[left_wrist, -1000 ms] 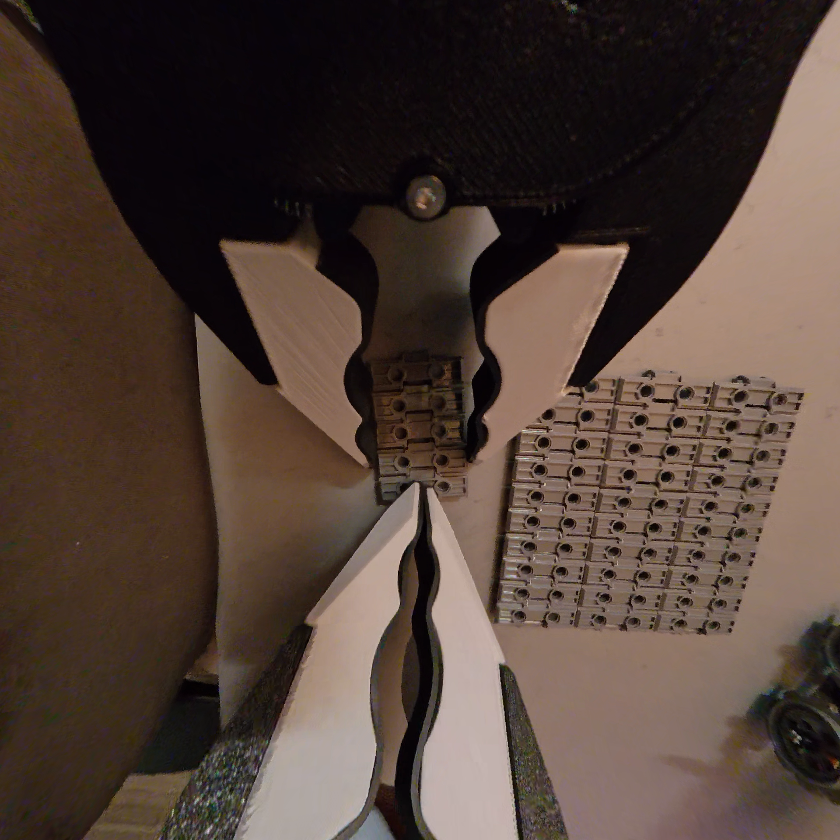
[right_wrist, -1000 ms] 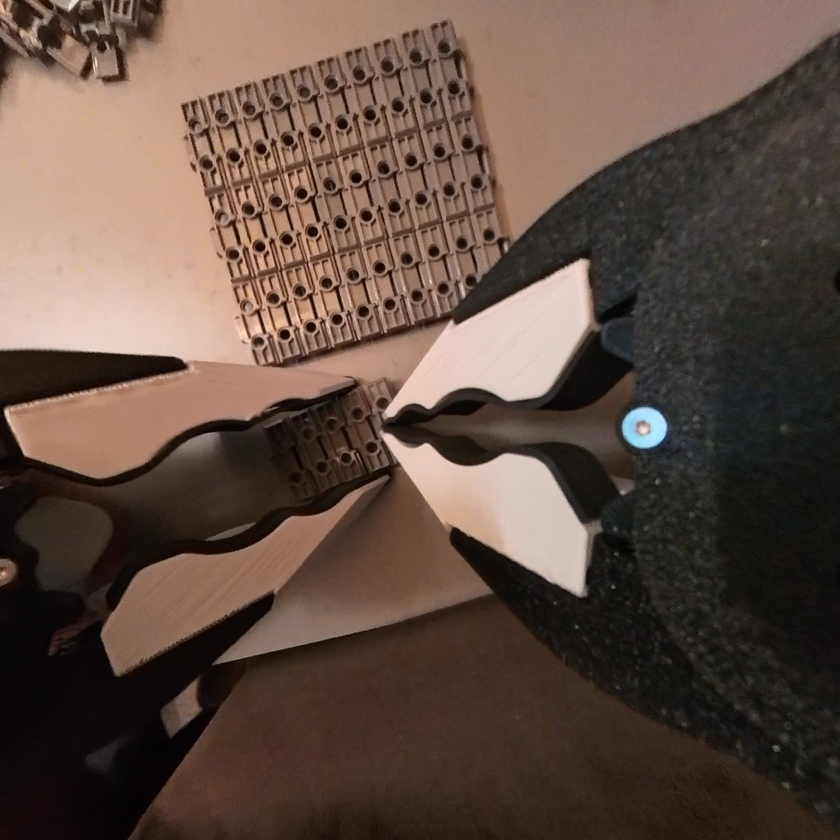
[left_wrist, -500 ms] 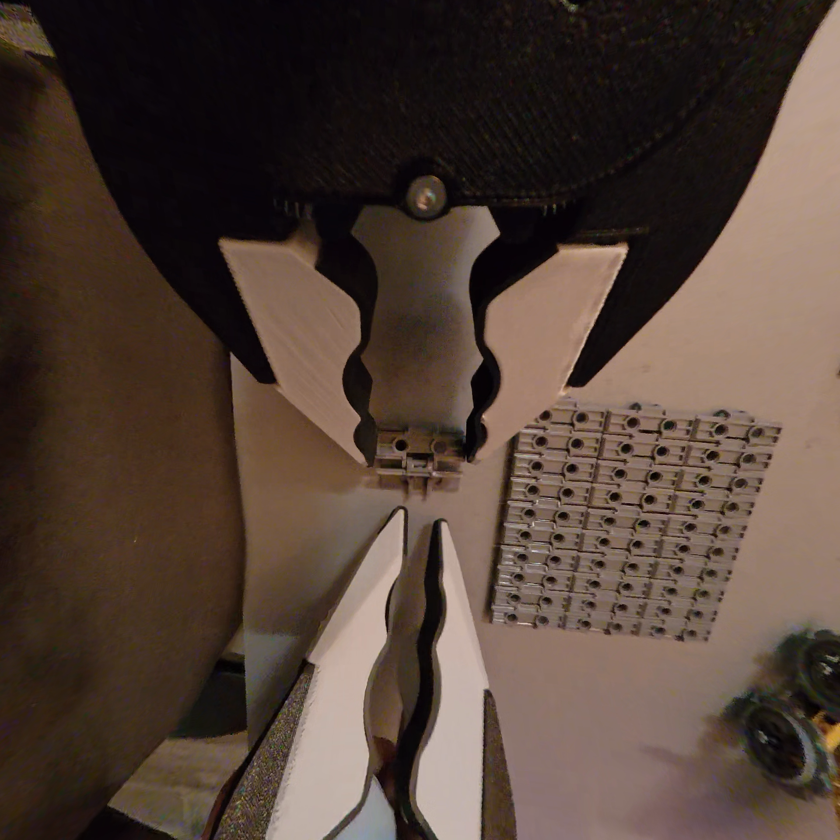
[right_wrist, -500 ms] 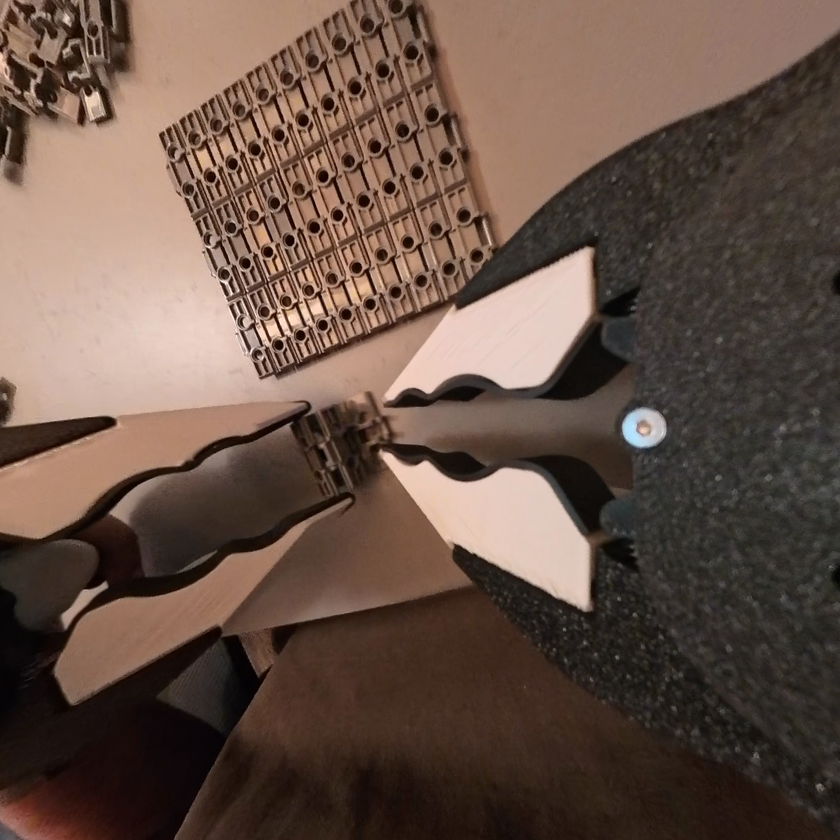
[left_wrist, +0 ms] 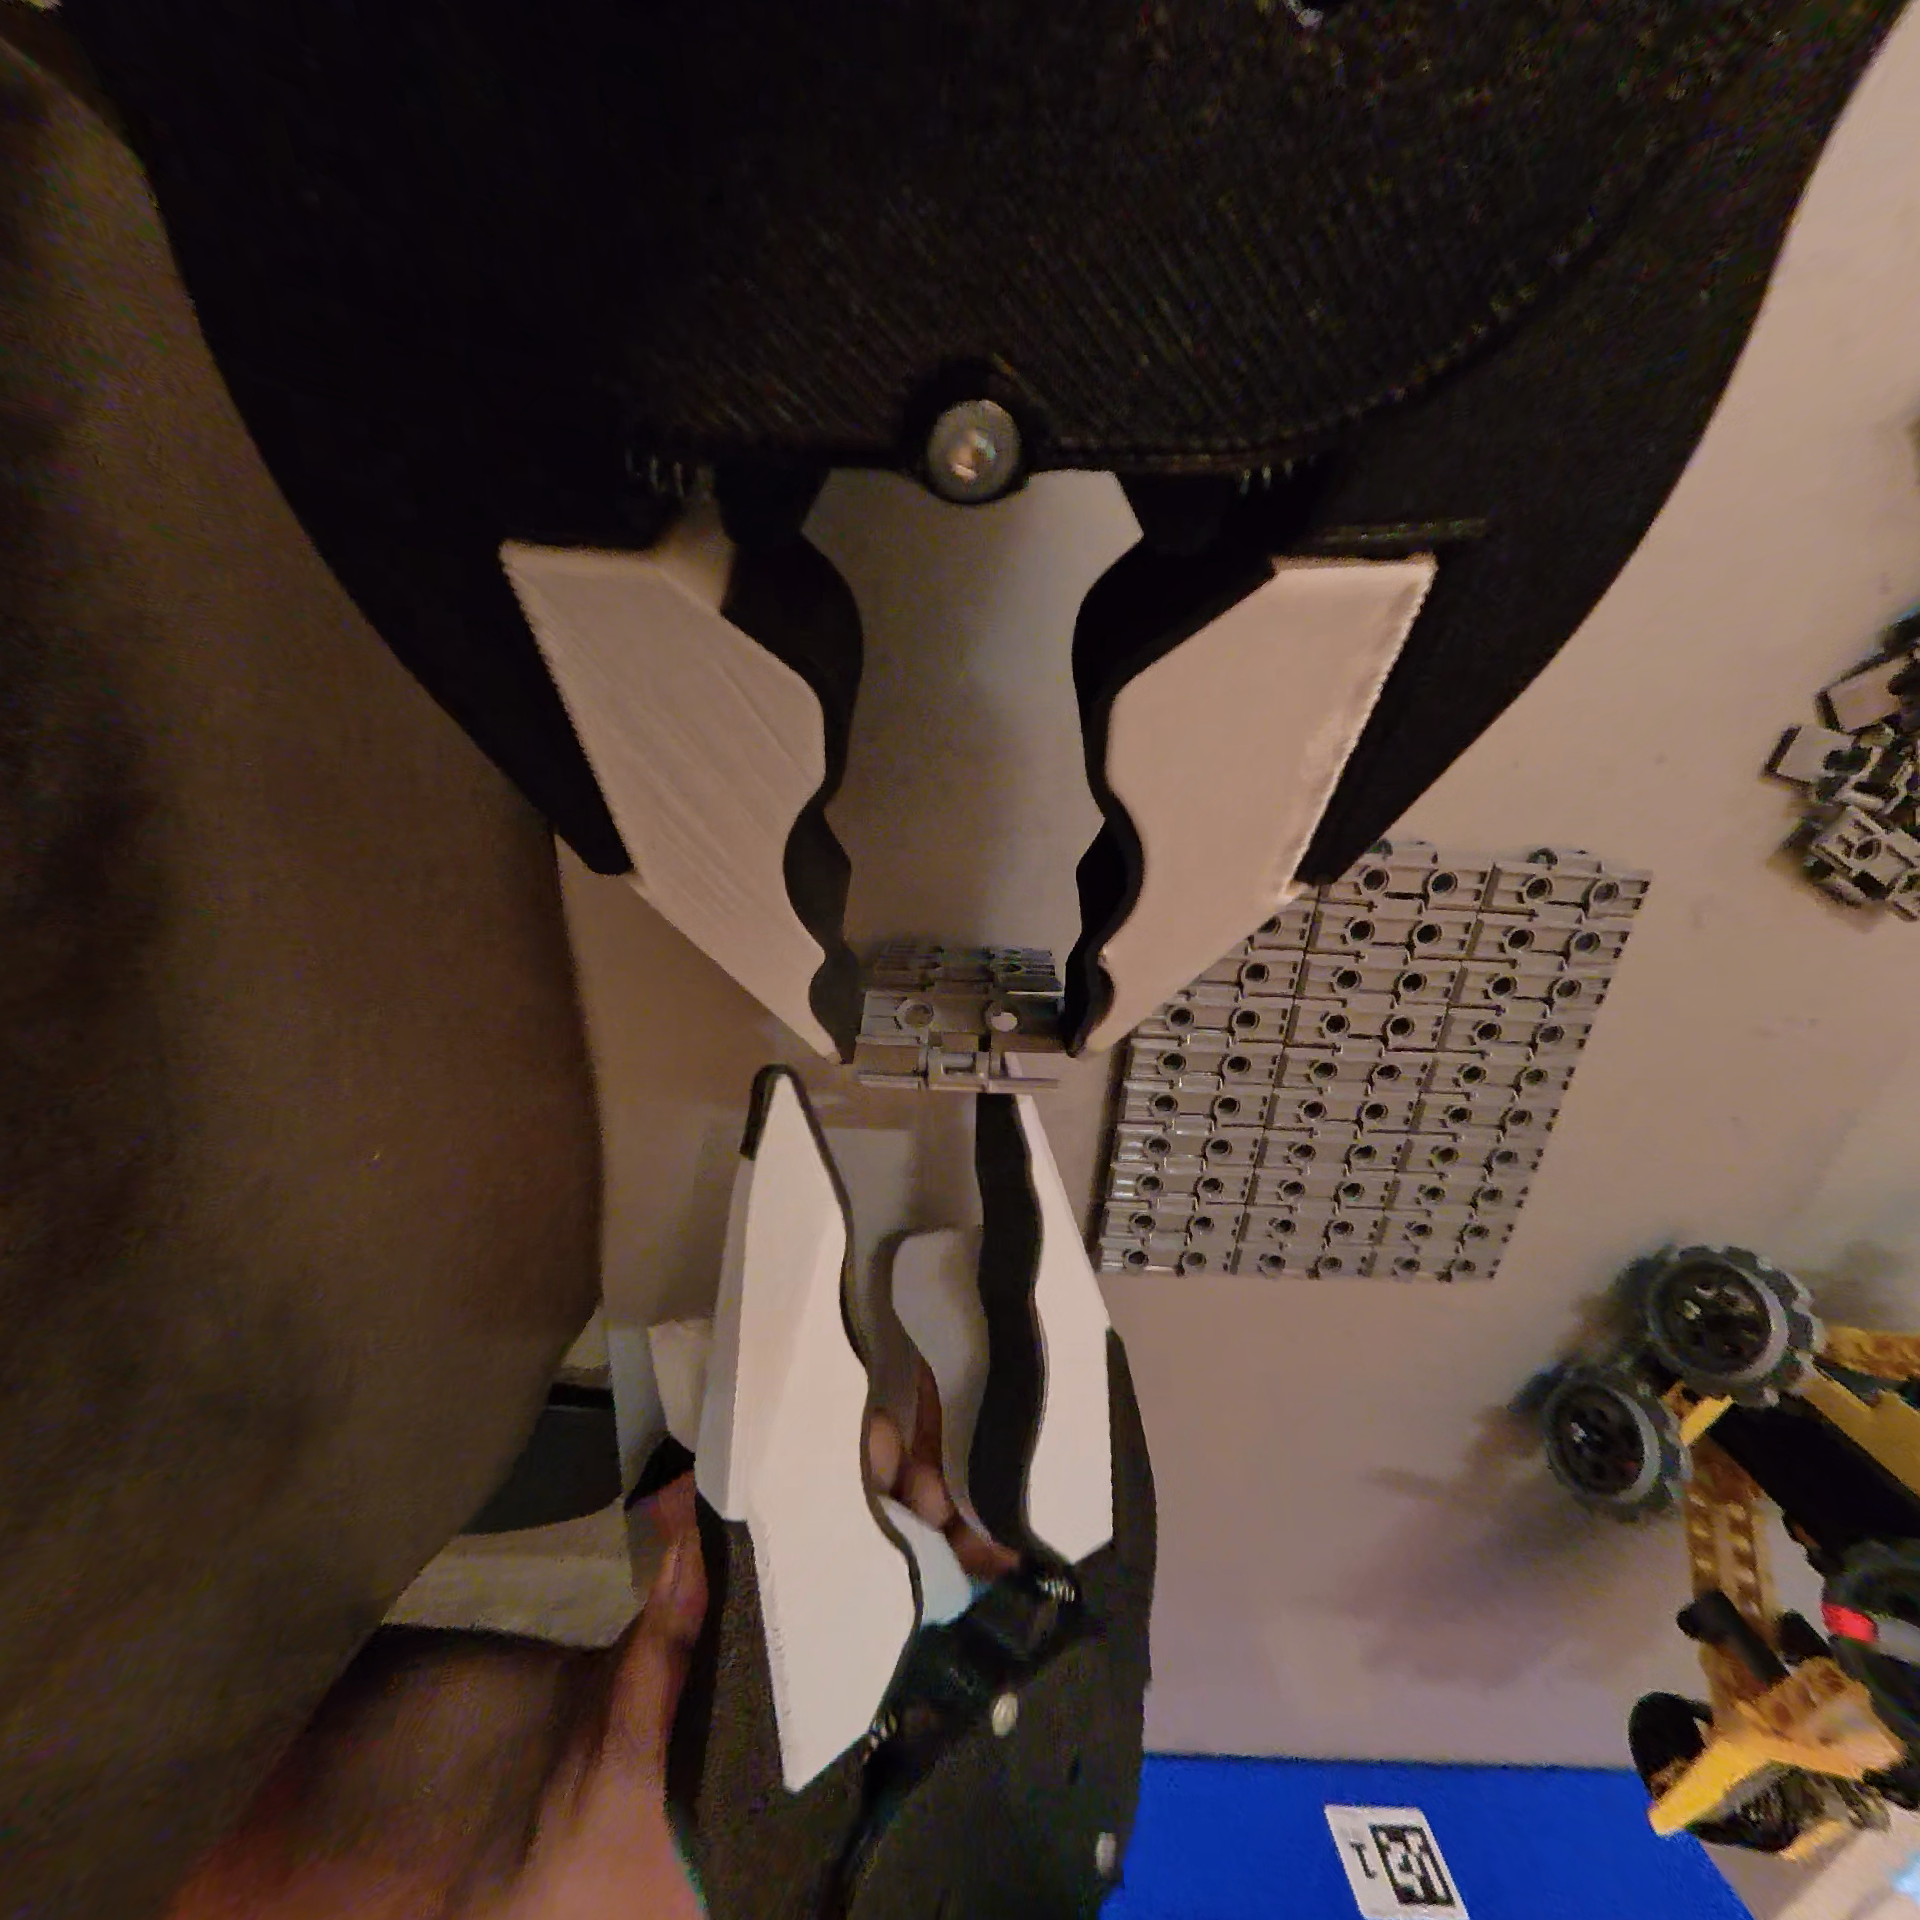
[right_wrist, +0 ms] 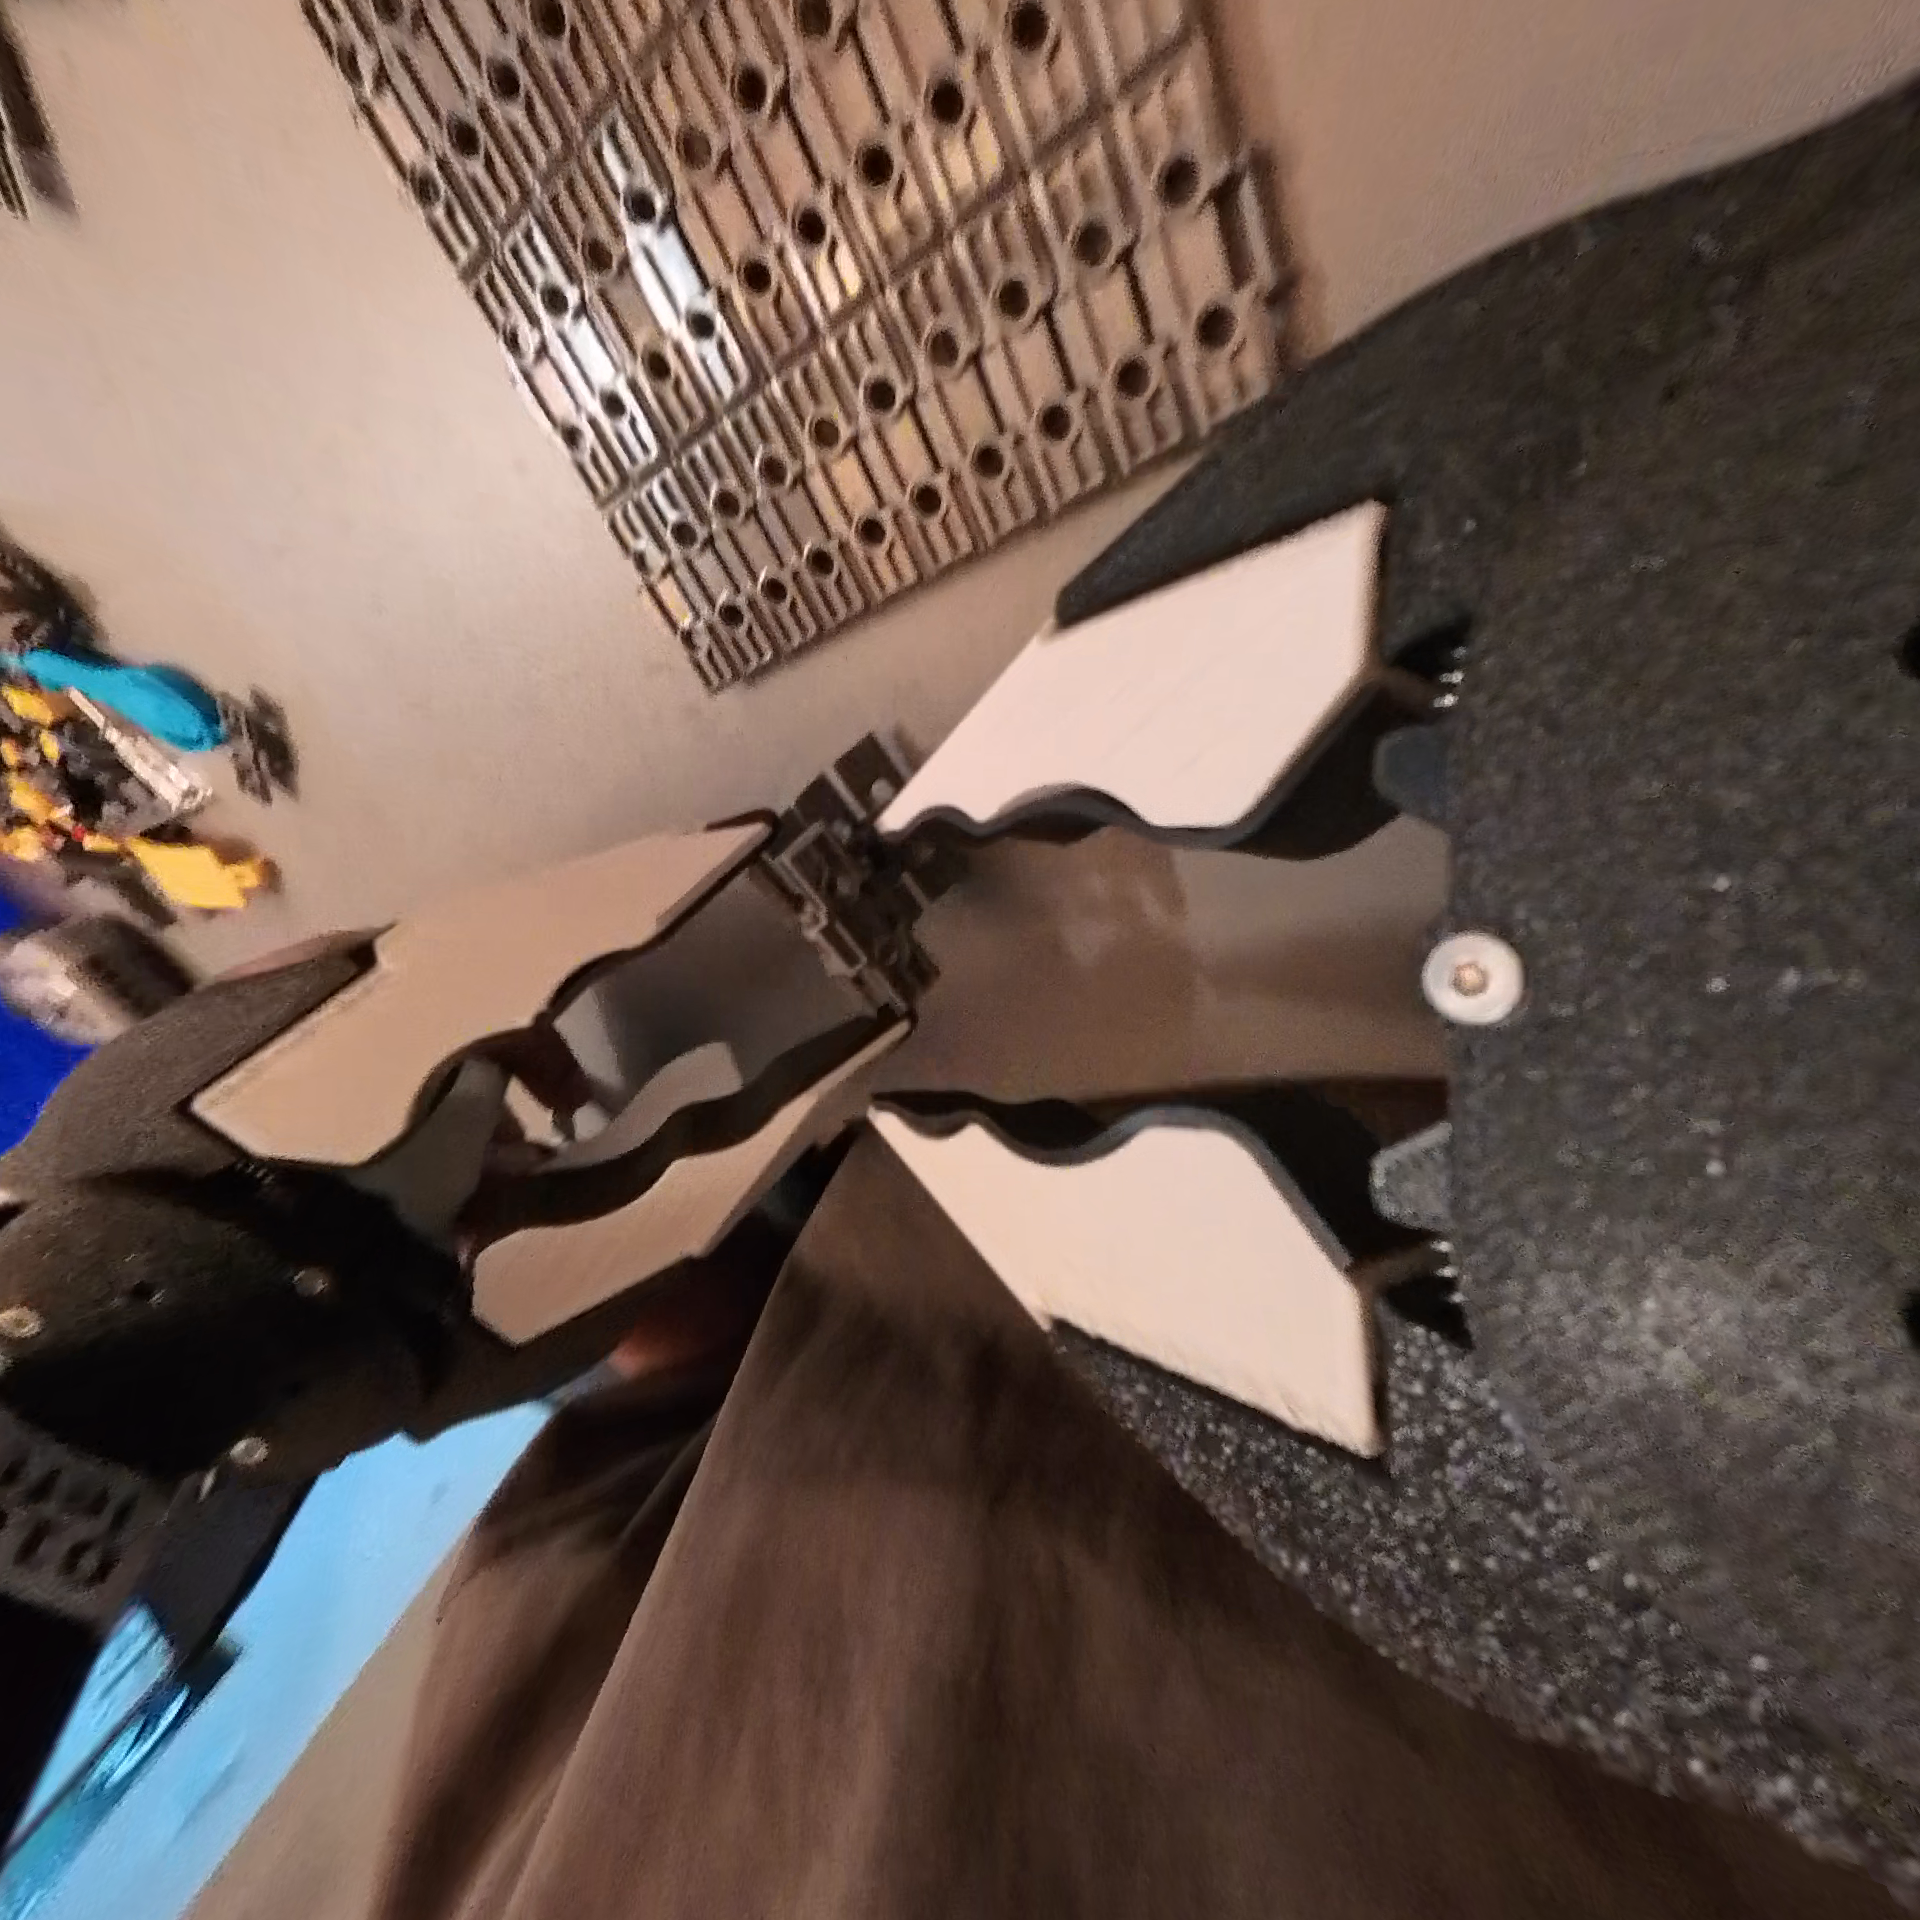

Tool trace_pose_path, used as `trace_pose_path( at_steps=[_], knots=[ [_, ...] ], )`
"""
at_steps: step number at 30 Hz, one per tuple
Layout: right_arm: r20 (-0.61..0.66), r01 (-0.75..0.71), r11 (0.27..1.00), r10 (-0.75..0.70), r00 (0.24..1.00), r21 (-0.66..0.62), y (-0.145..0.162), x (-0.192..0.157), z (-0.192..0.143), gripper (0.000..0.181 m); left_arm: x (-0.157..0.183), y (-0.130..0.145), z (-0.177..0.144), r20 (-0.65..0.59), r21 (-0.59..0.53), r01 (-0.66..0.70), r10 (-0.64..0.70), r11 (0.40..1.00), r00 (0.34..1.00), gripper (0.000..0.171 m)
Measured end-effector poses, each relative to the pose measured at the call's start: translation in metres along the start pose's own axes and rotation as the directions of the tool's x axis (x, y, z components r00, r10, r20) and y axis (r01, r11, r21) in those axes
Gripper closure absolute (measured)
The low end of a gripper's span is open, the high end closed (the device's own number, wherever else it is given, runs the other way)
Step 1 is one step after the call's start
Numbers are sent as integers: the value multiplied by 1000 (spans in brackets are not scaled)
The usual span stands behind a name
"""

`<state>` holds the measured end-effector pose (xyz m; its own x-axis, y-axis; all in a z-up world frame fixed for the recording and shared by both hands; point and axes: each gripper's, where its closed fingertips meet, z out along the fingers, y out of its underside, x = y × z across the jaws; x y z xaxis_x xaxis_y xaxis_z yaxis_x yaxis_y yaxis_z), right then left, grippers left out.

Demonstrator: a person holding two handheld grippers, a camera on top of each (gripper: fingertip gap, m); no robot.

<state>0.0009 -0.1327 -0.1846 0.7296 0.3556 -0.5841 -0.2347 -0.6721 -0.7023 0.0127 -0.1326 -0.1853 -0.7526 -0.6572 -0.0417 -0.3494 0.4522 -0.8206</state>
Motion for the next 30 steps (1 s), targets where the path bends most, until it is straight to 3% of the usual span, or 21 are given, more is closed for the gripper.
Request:
trace_pose_path(
  at_steps=[3,8,13,19,23,30],
  knots=[
    [21,-22,999,21,1000,33,-4,-2,3,140,2,3,0,1,-7,5,-5,1000,1000,133],
    [-39,0,998,3,999,58,-9,4,-1,171,5,8,4,12,-38,-15,15,999,1000,133],
    [-50,17,998,-14,999,54,-9,-1,-4,175,5,6,9,20,-33,-26,27,999,999,131],
    [-47,42,997,-39,998,61,-14,-11,-8,176,6,5,13,2,-3,2,-2,1000,1000,116],
    [6,27,994,-28,1000,107,-23,-21,-9,177,7,9,13,8,-25,0,1,1000,1000,113],
    [-185,-103,990,119,976,92,-1,25,-27,176,-2,18,2,54,-33,42,-40,999,998,109]
  ],
)
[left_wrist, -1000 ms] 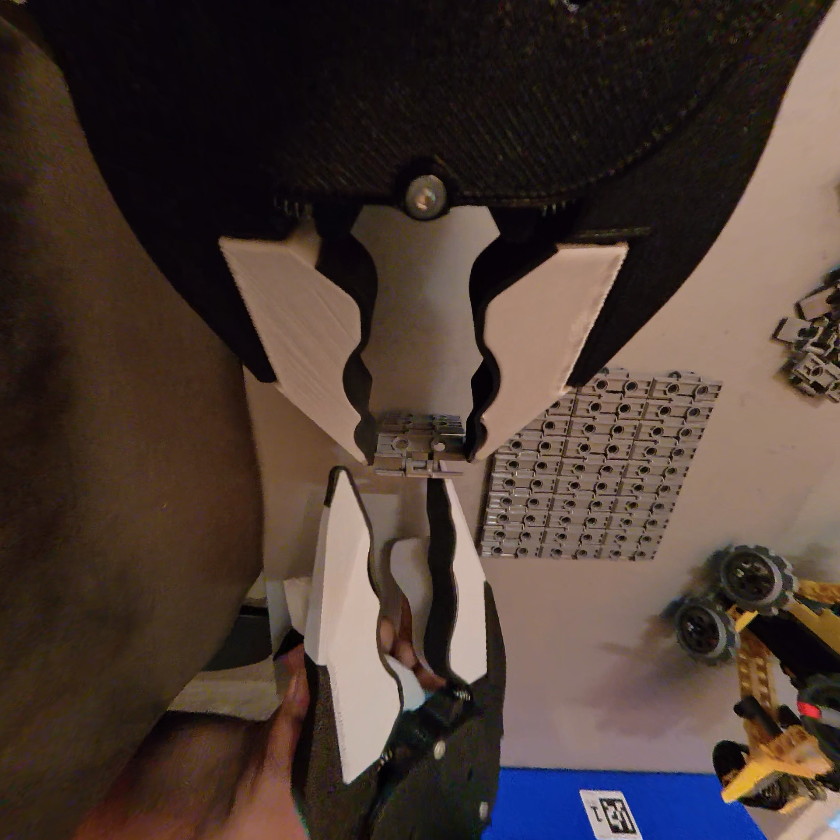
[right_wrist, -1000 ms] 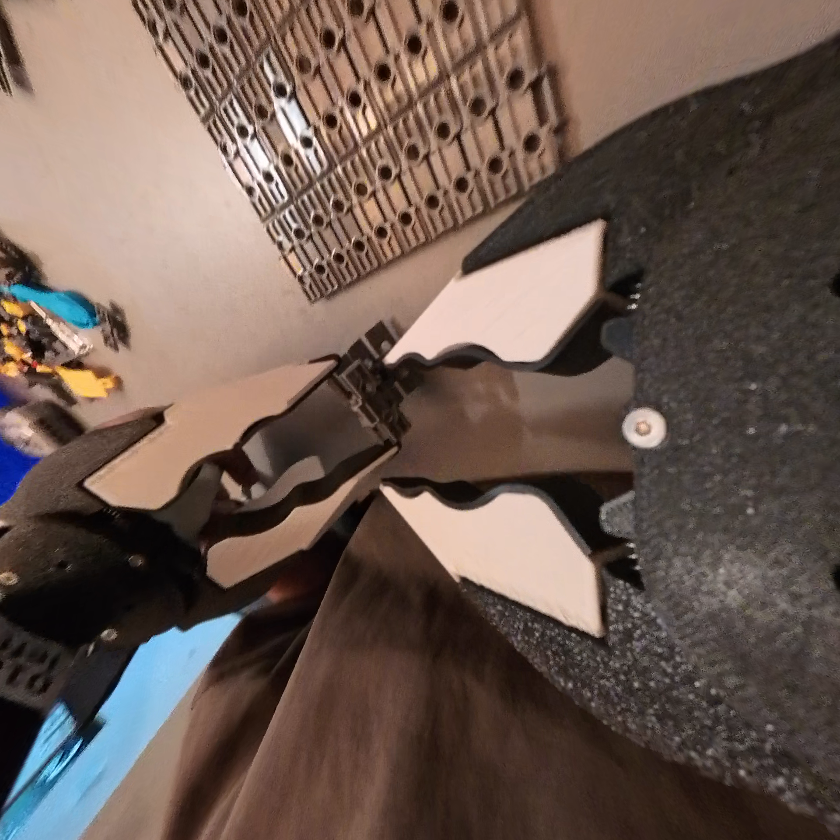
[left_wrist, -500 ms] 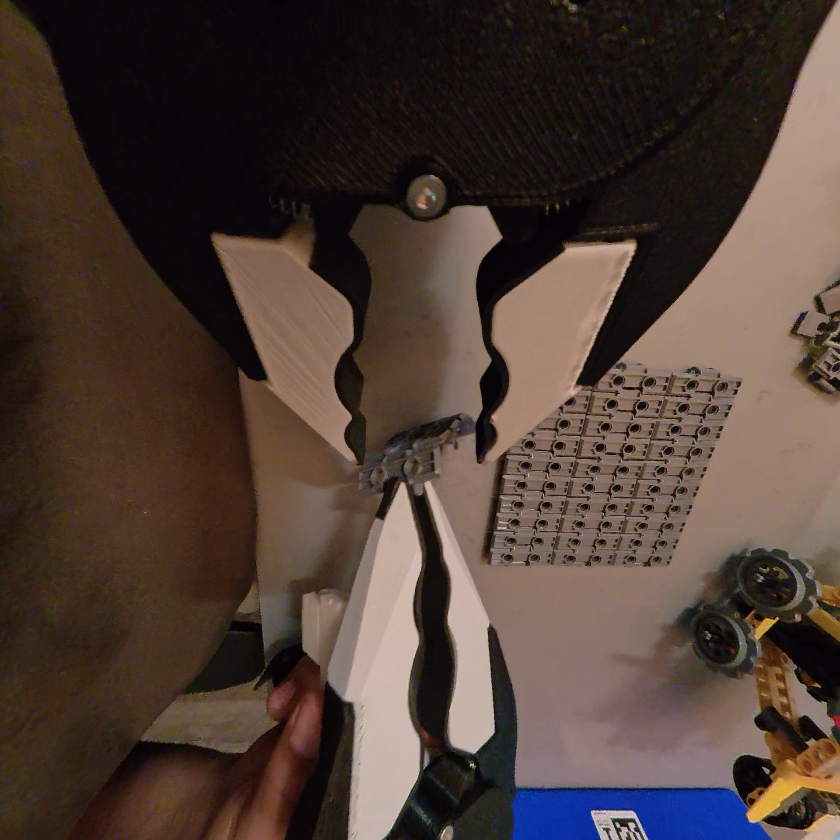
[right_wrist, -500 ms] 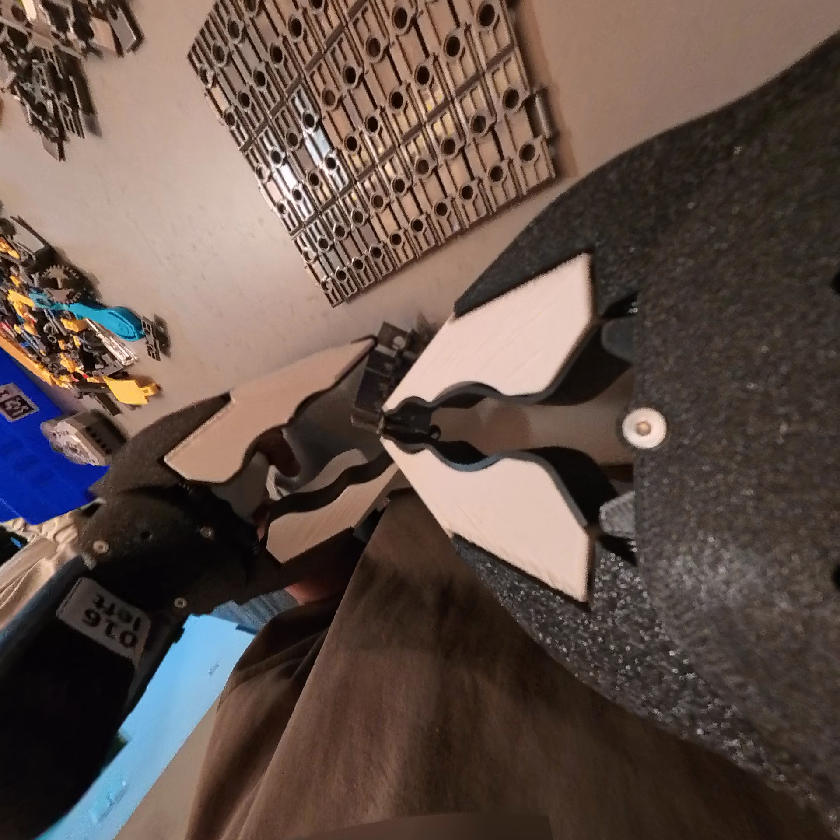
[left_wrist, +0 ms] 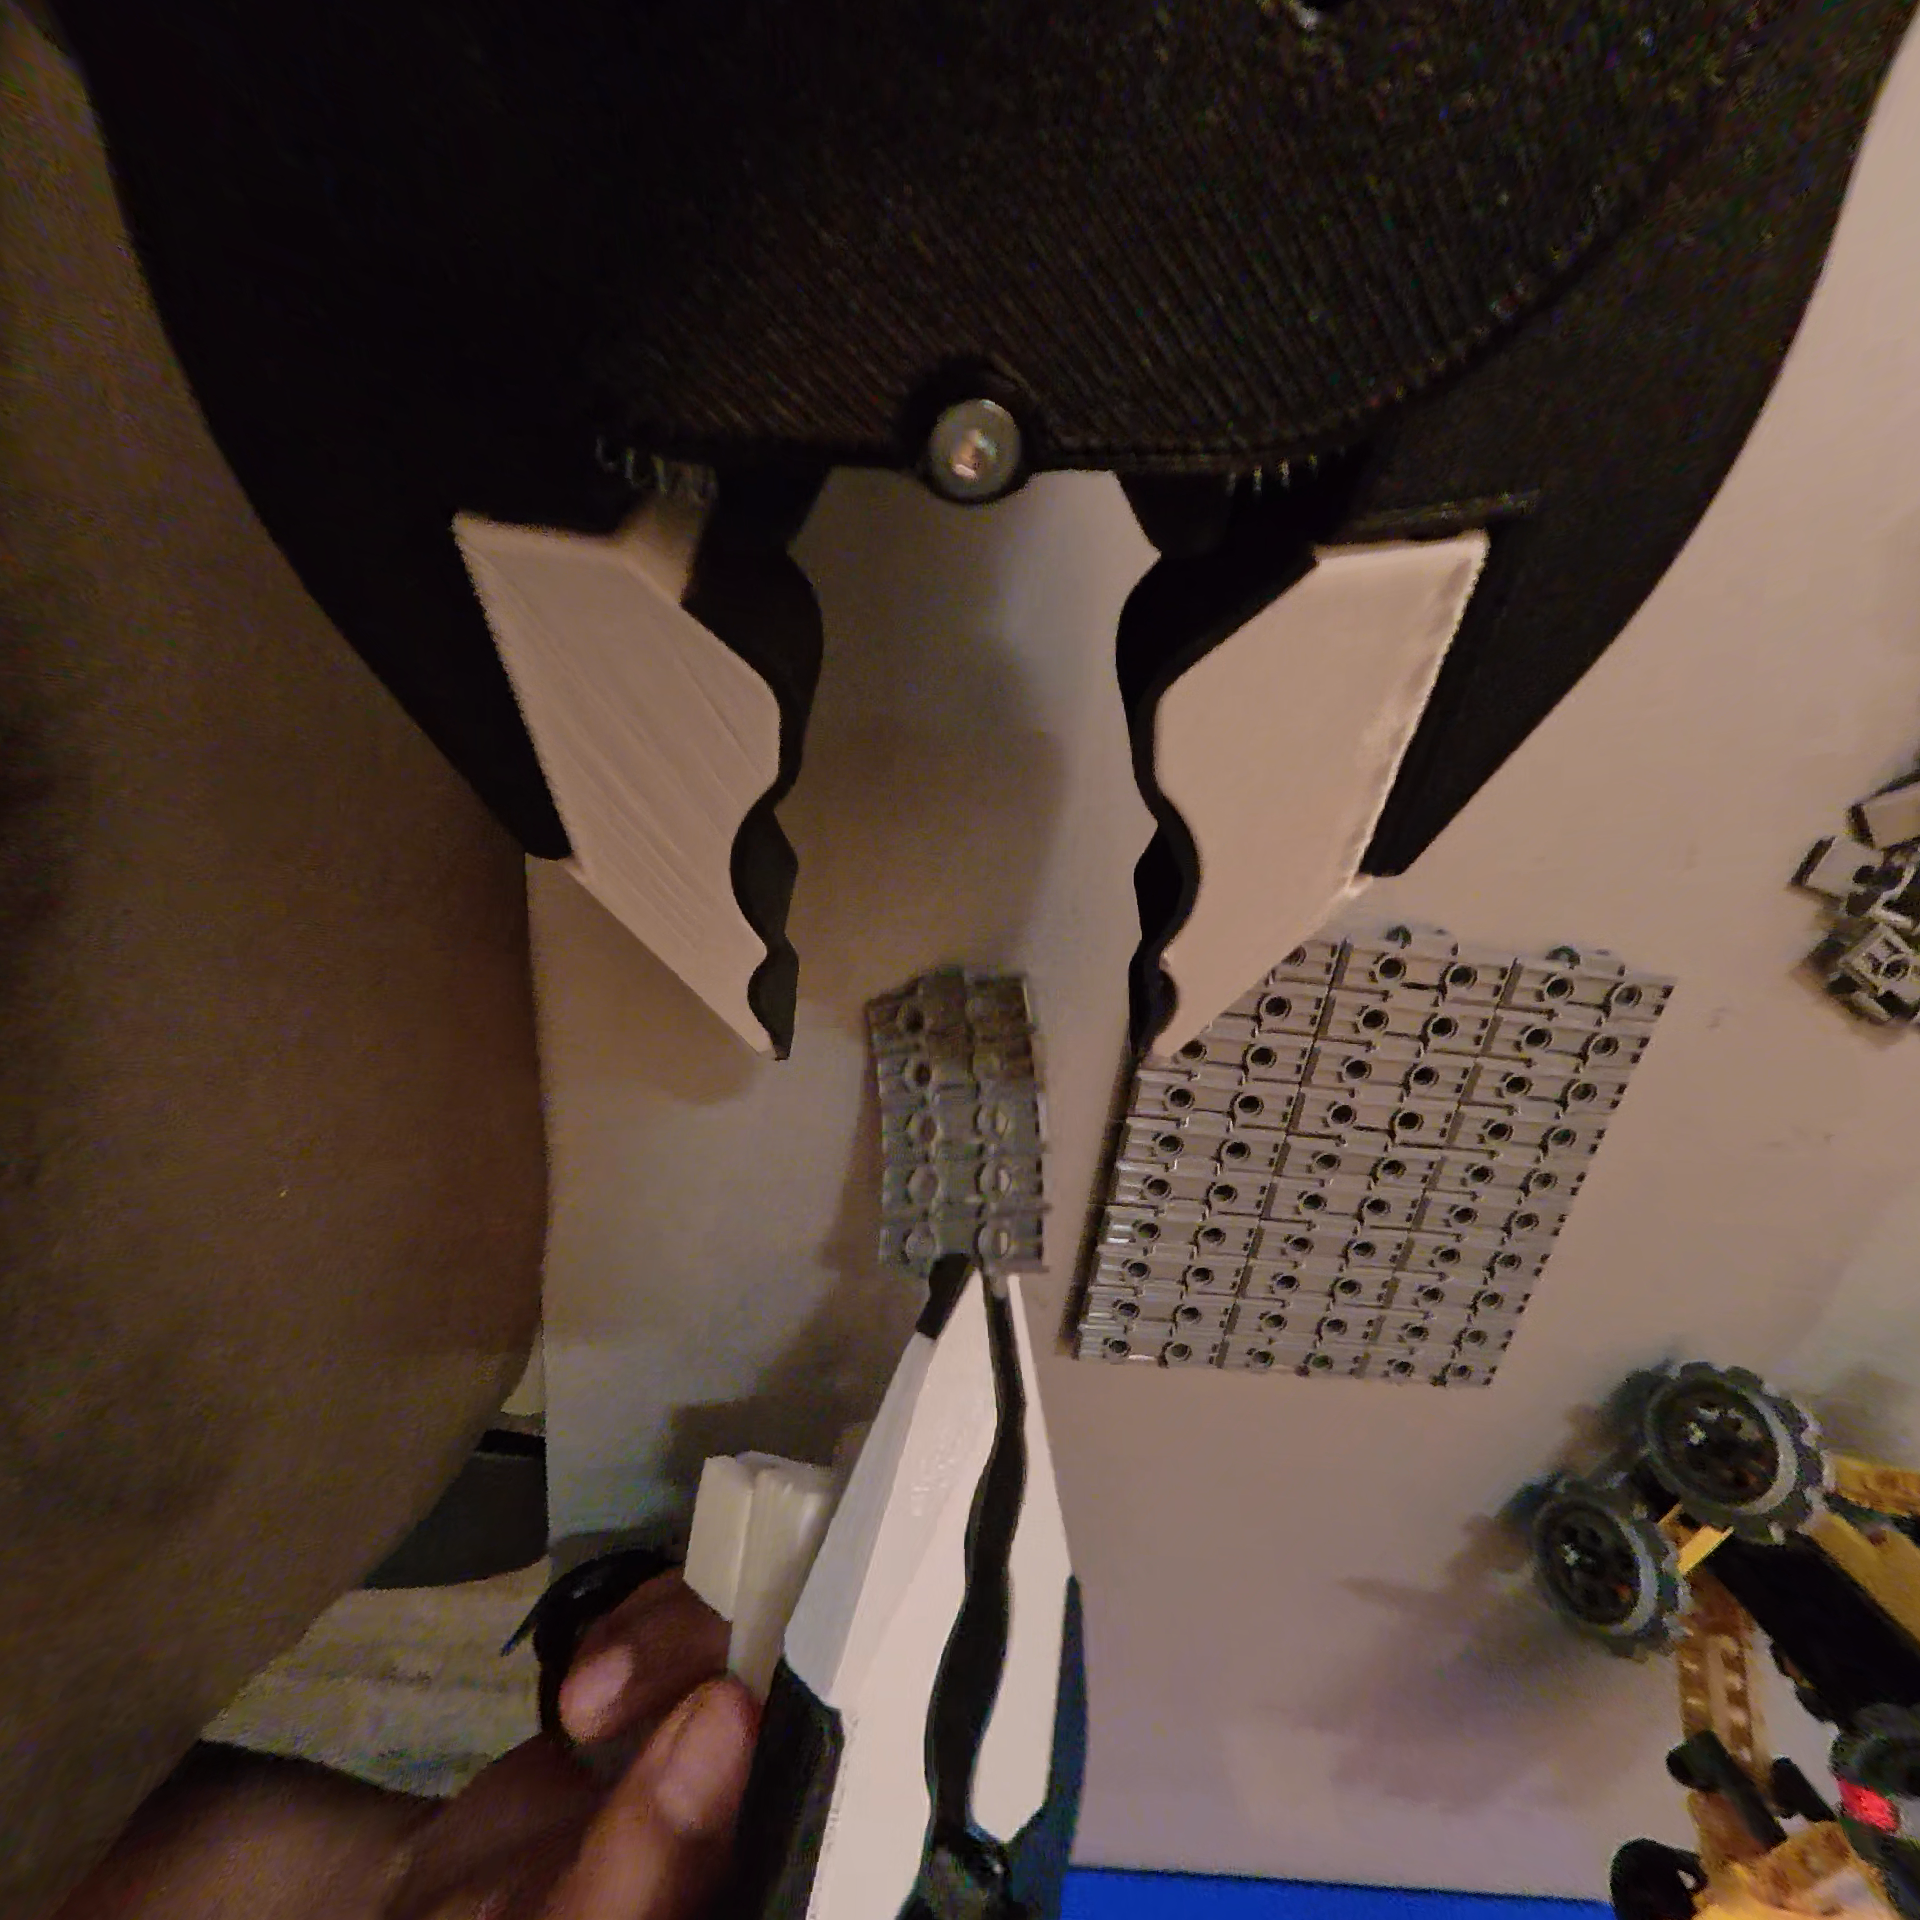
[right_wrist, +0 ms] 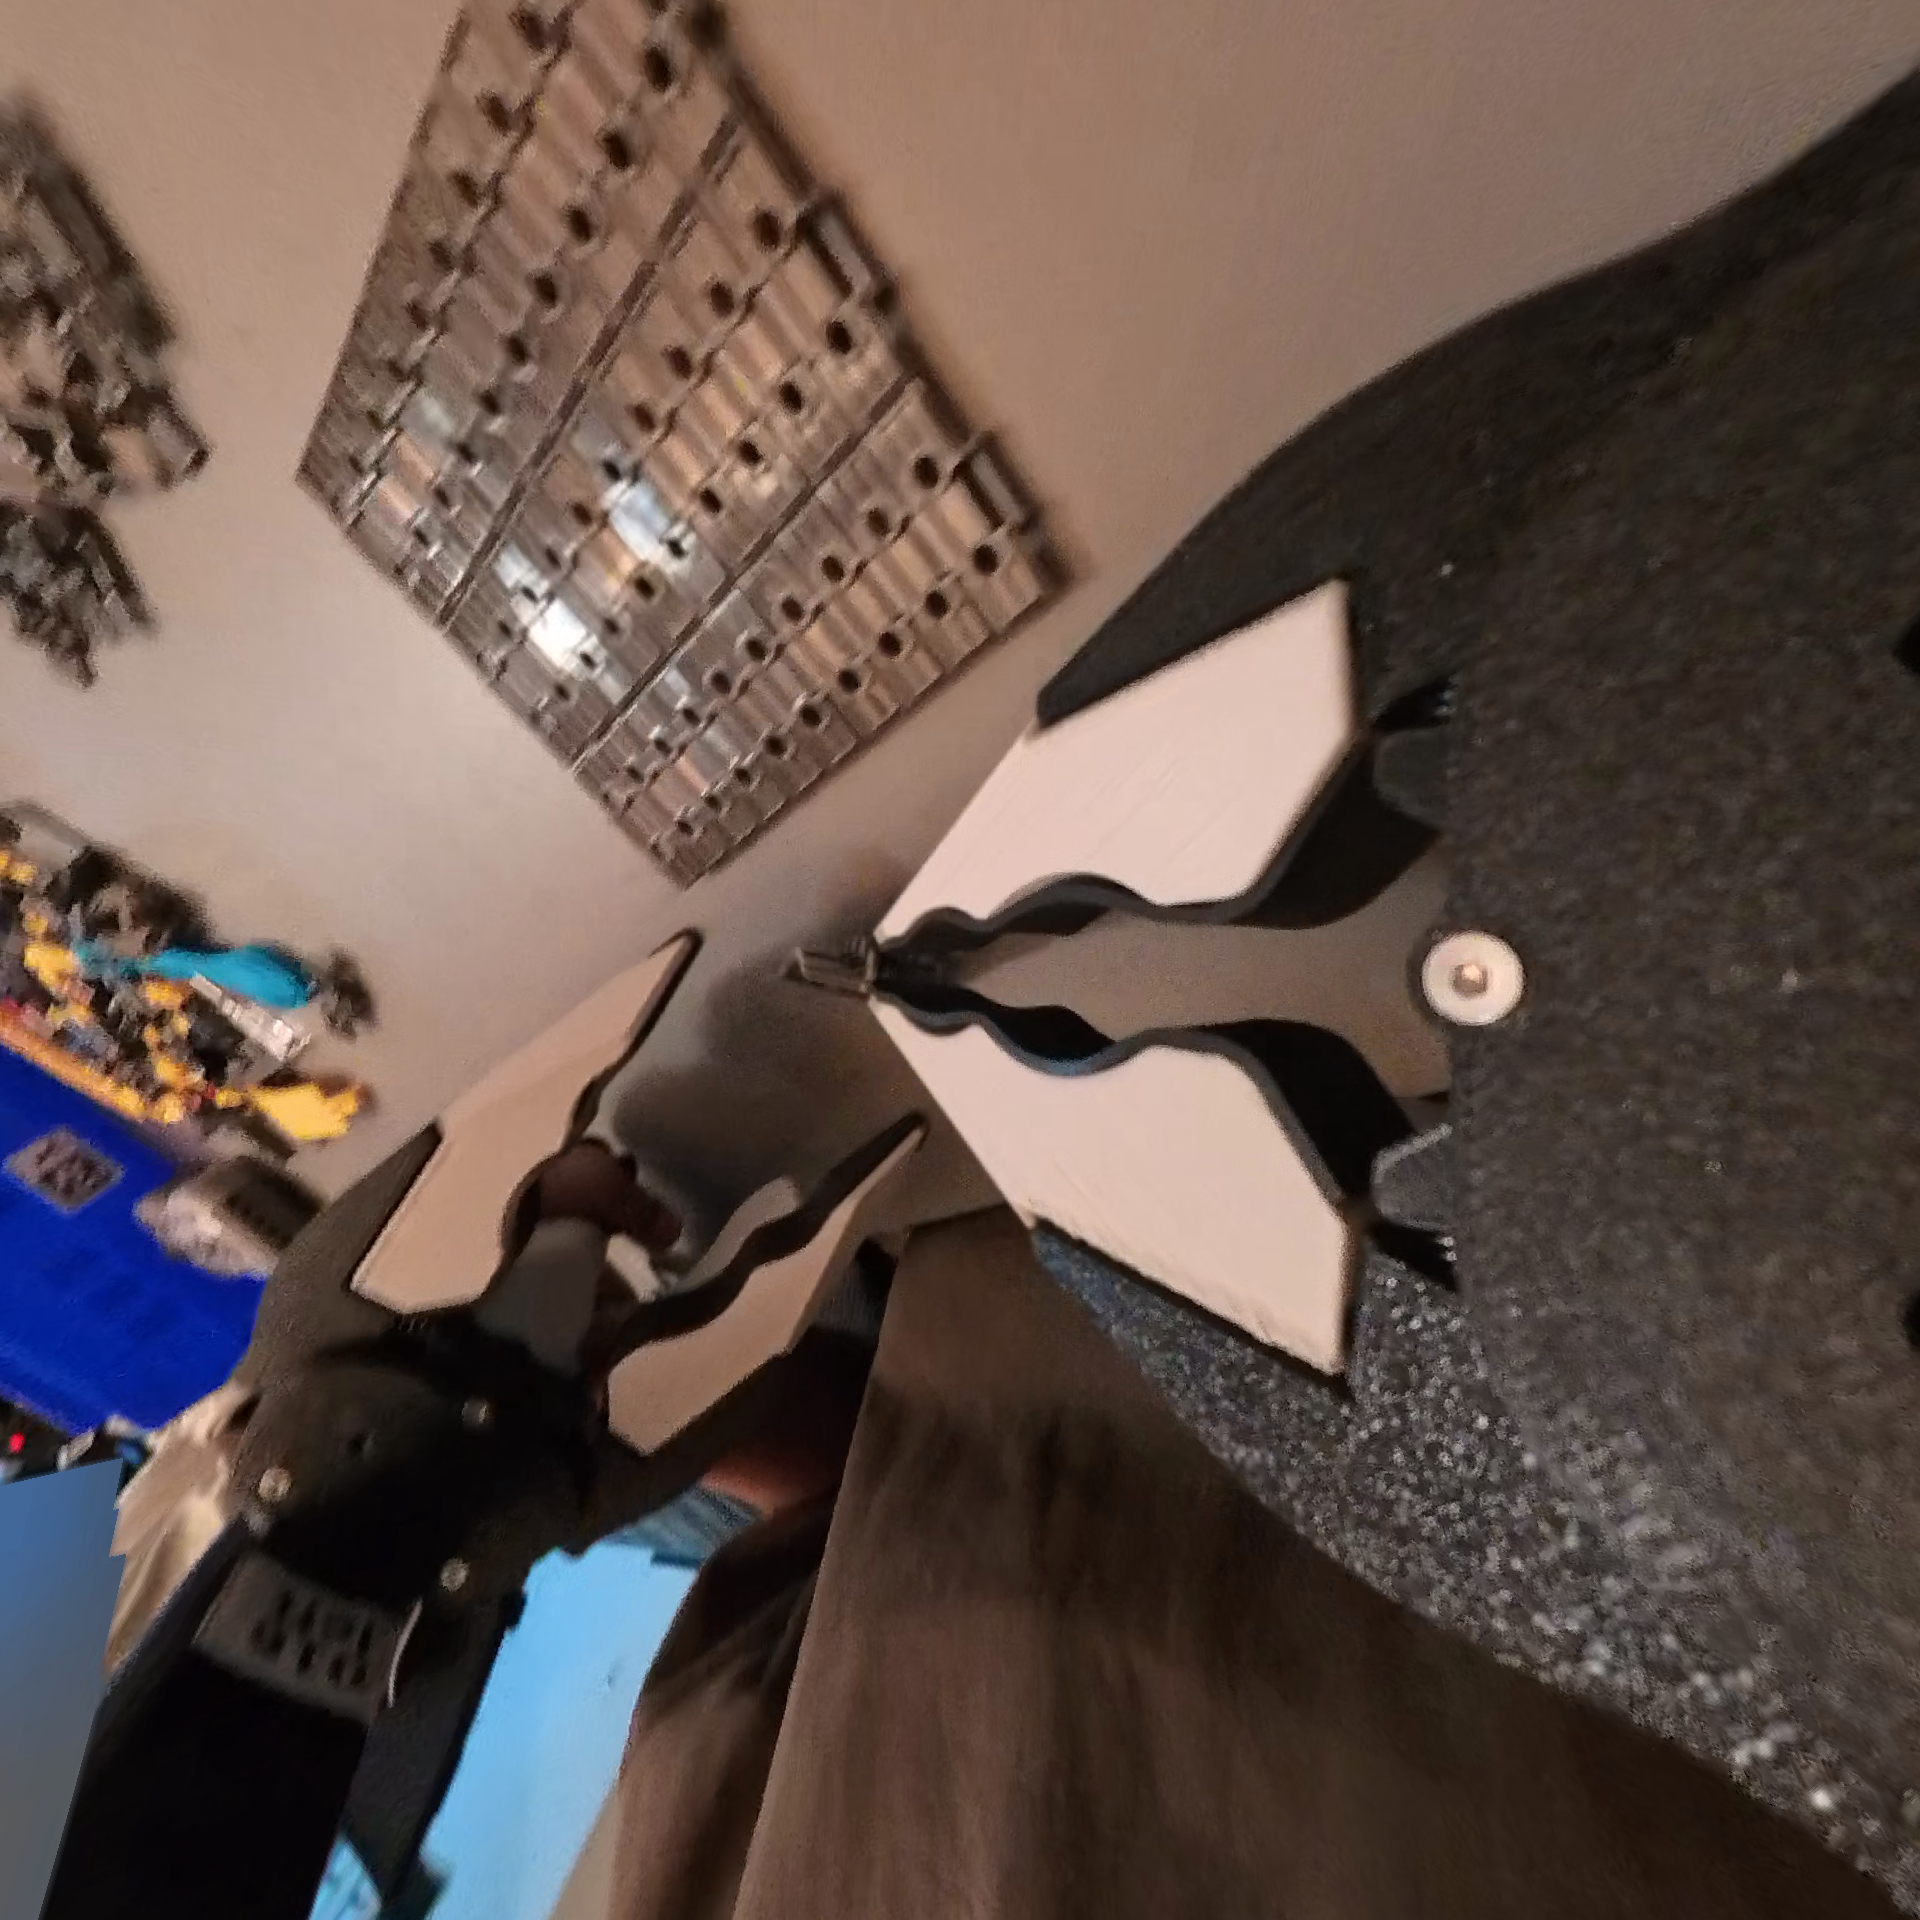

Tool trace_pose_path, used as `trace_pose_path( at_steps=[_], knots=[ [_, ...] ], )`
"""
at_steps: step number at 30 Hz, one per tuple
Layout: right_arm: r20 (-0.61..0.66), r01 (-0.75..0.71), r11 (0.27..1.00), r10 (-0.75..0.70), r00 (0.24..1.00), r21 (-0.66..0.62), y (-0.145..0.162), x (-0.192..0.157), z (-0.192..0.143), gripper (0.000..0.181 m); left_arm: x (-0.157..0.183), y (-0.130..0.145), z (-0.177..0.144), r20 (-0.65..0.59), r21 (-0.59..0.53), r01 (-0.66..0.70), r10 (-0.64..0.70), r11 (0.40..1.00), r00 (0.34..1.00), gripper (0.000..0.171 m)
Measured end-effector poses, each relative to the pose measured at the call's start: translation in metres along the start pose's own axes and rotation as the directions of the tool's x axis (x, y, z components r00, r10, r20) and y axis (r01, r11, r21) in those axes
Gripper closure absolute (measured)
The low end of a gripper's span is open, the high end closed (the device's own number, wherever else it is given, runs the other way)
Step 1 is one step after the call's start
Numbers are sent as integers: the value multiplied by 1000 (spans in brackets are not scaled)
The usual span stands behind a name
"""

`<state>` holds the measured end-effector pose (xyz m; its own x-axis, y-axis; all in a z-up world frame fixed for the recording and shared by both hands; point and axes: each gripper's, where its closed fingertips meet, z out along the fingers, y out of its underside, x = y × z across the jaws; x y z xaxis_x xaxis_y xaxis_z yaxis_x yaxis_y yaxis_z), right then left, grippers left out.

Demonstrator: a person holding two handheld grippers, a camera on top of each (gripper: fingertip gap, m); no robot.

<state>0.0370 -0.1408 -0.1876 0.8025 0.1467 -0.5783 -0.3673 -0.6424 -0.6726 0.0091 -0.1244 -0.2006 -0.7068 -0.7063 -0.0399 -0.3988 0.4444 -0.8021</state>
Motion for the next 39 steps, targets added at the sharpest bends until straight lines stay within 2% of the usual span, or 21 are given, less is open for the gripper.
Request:
trace_pose_path(
  at_steps=[5,8,16,18,21,25,28,31,36,39],
  knots=[
    [-94,-59,998,58,994,-8,14,21,-13,178,0,5,7,-5,-21,6,-6,1000,1000,108],
    [-147,-47,998,43,988,-28,20,29,-14,178,0,6,14,3,-47,-5,5,999,1000,108],
    [-135,-65,997,61,989,-30,24,32,-16,178,-3,4,26,19,-80,-14,16,997,1000,109],
    [-135,-49,998,45,990,-26,24,30,-16,178,-1,6,28,9,-97,-18,19,995,1000,113],
    [-69,-11,1000,11,998,3,20,17,-15,179,0,7,29,8,-106,-28,29,994,1000,121],
    [-97,32,999,-32,995,-8,23,19,-16,179,3,5,27,0,-90,-31,31,995,1000,138],
    [-122,58,998,-60,991,-20,24,19,-17,179,5,9,26,-9,-105,-18,17,994,1000,138],
    [-226,69,995,-84,971,-73,31,36,-22,170,4,12,24,2,-118,-4,5,993,1000,132],
    [-185,102,995,-99,978,2,18,25,-33,165,3,8,21,18,-86,8,-7,996,1000,128],
    [-182,119,993,-117,976,-4,19,24,-36,165,2,2,24,33,-64,4,-2,998,999,125]
  ],
)
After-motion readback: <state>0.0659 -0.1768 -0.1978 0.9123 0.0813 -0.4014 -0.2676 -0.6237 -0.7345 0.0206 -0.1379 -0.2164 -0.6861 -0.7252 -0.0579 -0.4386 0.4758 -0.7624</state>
